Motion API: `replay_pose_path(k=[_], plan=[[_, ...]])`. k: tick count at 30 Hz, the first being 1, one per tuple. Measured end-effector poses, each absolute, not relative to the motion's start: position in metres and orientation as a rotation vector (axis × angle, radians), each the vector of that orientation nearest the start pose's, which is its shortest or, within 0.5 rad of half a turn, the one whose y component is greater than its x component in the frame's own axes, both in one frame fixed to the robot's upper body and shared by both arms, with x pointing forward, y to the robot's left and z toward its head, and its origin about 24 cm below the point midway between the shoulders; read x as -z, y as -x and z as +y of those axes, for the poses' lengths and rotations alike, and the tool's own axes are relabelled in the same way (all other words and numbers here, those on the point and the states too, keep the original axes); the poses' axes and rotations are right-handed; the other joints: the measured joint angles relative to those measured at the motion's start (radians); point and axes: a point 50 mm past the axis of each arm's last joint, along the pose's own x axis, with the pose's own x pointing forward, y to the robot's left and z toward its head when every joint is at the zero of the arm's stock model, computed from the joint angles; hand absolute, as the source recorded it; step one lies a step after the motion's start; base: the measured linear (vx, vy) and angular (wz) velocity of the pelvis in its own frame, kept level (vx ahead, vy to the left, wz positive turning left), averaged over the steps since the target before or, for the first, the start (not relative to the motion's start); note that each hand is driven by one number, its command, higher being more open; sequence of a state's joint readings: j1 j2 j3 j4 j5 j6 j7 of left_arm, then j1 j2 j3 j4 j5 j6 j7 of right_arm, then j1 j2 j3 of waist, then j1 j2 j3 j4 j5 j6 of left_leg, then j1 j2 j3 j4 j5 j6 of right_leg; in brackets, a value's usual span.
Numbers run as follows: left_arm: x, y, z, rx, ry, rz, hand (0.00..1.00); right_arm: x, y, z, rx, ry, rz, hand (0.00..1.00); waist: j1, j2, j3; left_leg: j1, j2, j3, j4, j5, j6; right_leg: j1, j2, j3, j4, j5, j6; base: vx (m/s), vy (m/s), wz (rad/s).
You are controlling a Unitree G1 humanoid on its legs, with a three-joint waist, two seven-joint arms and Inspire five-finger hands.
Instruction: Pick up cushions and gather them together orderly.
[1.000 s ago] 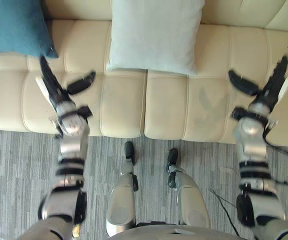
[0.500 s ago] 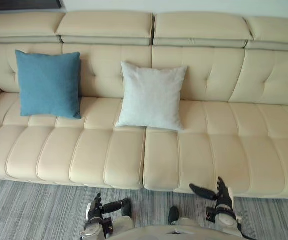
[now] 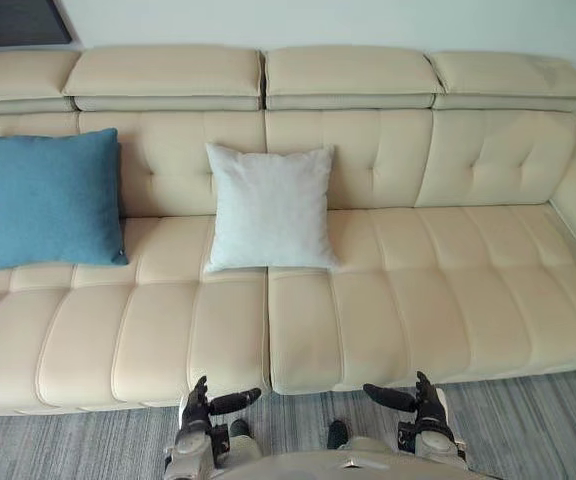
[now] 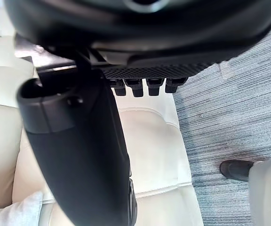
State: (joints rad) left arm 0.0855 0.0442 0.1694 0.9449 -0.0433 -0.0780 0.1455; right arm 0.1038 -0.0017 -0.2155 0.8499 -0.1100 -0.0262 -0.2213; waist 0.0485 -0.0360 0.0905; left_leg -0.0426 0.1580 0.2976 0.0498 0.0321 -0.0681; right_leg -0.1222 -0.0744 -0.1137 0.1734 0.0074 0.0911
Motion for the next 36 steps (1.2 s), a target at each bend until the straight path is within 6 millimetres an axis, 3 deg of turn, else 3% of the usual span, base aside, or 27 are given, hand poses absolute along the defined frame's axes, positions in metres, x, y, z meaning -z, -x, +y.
replay_pose_path(k=[1,2,4,5,6,7,8,10,12,16,19,20,21,23,27,32,36], plan=[[0.147,-0.120,0.200,-0.359,0.004,0.936,1.00,0.140,-0.127,-0.198,0.388,0.109,0.914,1.00,0.001,0.012,0.006,-0.022,0.027,0.004,0.020,-0.012,0.011,-0.006,-0.003,-0.025,0.023,-0.020,0.002,-0.19,-0.054,-0.01],[0.145,-0.126,0.200,-0.348,-0.007,0.920,1.00,0.141,-0.128,-0.194,0.391,0.083,0.918,1.00,0.000,0.007,0.015,-0.034,0.026,-0.001,0.047,-0.016,0.009,-0.053,-0.047,-0.099,0.284,-0.133,-0.035,-0.15,-0.062,0.17],[0.141,-0.132,0.204,-0.354,-0.024,0.892,1.00,0.144,-0.124,-0.189,0.372,0.078,0.940,1.00,0.002,-0.012,0.007,-0.055,0.026,-0.020,0.089,-0.025,0.012,-0.041,-0.093,-0.137,0.522,-0.195,0.012,-0.12,-0.128,0.22],[0.140,-0.132,0.206,-0.359,-0.030,0.887,1.00,0.144,-0.124,-0.187,0.364,0.078,0.944,1.00,0.003,-0.021,0.002,-0.074,0.025,-0.027,0.107,-0.025,0.011,-0.029,-0.102,-0.137,0.552,-0.197,0.022,-0.11,-0.192,0.10],[0.138,-0.134,0.210,-0.367,-0.040,0.879,1.00,0.144,-0.128,-0.185,0.348,0.086,0.940,1.00,0.008,-0.038,-0.003,-0.095,0.018,-0.030,0.137,-0.017,0.000,-0.019,-0.096,-0.132,0.507,-0.219,0.048,-0.11,-0.197,-0.08],[0.138,-0.136,0.207,-0.364,-0.033,0.878,1.00,0.142,-0.134,-0.188,0.349,0.094,0.928,1.00,0.019,-0.015,0.001,-0.113,0.037,-0.028,0.136,-0.001,0.007,-0.006,-0.059,-0.132,0.430,-0.228,0.043,-0.12,-0.173,-0.25],[0.139,-0.135,0.202,-0.358,-0.021,0.880,1.00,0.141,-0.137,-0.191,0.357,0.103,0.918,1.00,0.035,-0.001,-0.004,-0.130,0.046,-0.022,0.121,0.023,0.015,0.013,-0.032,-0.129,0.339,-0.238,0.026,-0.16,-0.185,-0.35],[0.139,-0.139,0.191,-0.318,-0.022,0.873,1.00,0.138,-0.146,-0.197,0.357,0.122,0.904,1.00,0.042,0.009,0.000,-0.170,0.043,-0.018,0.082,0.070,-0.016,0.040,0.000,-0.126,0.180,-0.271,-0.058,-0.17,-0.127,-0.12],[0.139,-0.142,0.183,-0.279,-0.024,0.870,1.00,0.138,-0.148,-0.201,0.360,0.133,0.905,1.00,0.042,0.031,0.017,-0.174,0.046,-0.039,0.047,0.109,-0.001,0.047,0.016,-0.139,0.137,-0.241,-0.074,-0.22,-0.019,0.21],[0.140,-0.139,0.182,-0.266,-0.031,0.875,1.00,0.140,-0.141,-0.204,0.377,0.144,0.925,1.00,0.037,0.059,0.039,-0.170,0.044,-0.087,-0.022,0.184,-0.015,0.054,0.021,-0.208,0.124,-0.221,-0.089,-0.18,0.036,0.38],[0.138,-0.141,0.187,-0.268,-0.047,0.867,1.00,0.140,-0.141,-0.202,0.380,0.138,0.925,1.00,0.032,0.038,0.059,-0.201,0.023,-0.089,0.124,0.102,0.016,0.052,-0.034,-0.230,0.127,-0.207,-0.093,-0.12,0.140,0.23],[0.138,-0.140,0.189,-0.273,-0.055,0.869,1.00,0.139,-0.142,-0.202,0.381,0.137,0.920,1.00,0.027,0.023,0.065,-0.202,0.010,-0.090,0.247,0.013,0.015,0.049,-0.064,-0.227,0.127,-0.193,-0.078,-0.05,0.189,0.09],[0.139,-0.138,0.188,-0.273,-0.061,0.876,1.00,0.138,-0.141,-0.203,0.385,0.137,0.908,1.00,0.027,0.034,0.060,-0.201,0.017,-0.108,0.349,-0.093,0.007,0.034,-0.075,-0.218,0.128,-0.182,-0.061,-0.04,0.163,0.02],[0.141,-0.134,0.186,-0.274,-0.054,0.889,1.00,0.136,-0.144,-0.203,0.386,0.132,0.893,1.00,0.028,0.060,0.063,-0.187,0.020,-0.145,0.374,-0.172,-0.016,0.015,-0.072,-0.192,0.144,-0.173,-0.040,-0.07,0.232,-0.20],[0.142,-0.130,0.193,-0.295,-0.062,0.902,1.00,0.142,-0.137,-0.176,0.342,0.061,0.926,1.00,0.026,0.020,0.053,-0.136,-0.021,-0.080,0.312,-0.188,0.000,0.037,-0.094,-0.128,0.069,-0.112,0.004,-0.06,0.210,-0.34],[0.148,-0.123,0.190,-0.262,-0.077,0.950,1.00,0.146,-0.129,-0.182,0.361,0.057,0.961,1.00,-0.001,0.034,0.029,-0.109,-0.058,-0.055,0.268,-0.191,0.005,0.062,-0.091,-0.070,-0.059,-0.031,0.013,0.02,0.100,-0.40],[0.150,-0.120,0.192,-0.257,-0.083,0.967,1.00,0.150,-0.123,-0.187,0.398,0.038,0.997,1.00,-0.002,0.035,0.029,-0.085,-0.047,-0.035,0.270,-0.184,0.018,0.058,-0.063,0.010,-0.105,0.004,0.004,0.08,0.004,-0.58]])
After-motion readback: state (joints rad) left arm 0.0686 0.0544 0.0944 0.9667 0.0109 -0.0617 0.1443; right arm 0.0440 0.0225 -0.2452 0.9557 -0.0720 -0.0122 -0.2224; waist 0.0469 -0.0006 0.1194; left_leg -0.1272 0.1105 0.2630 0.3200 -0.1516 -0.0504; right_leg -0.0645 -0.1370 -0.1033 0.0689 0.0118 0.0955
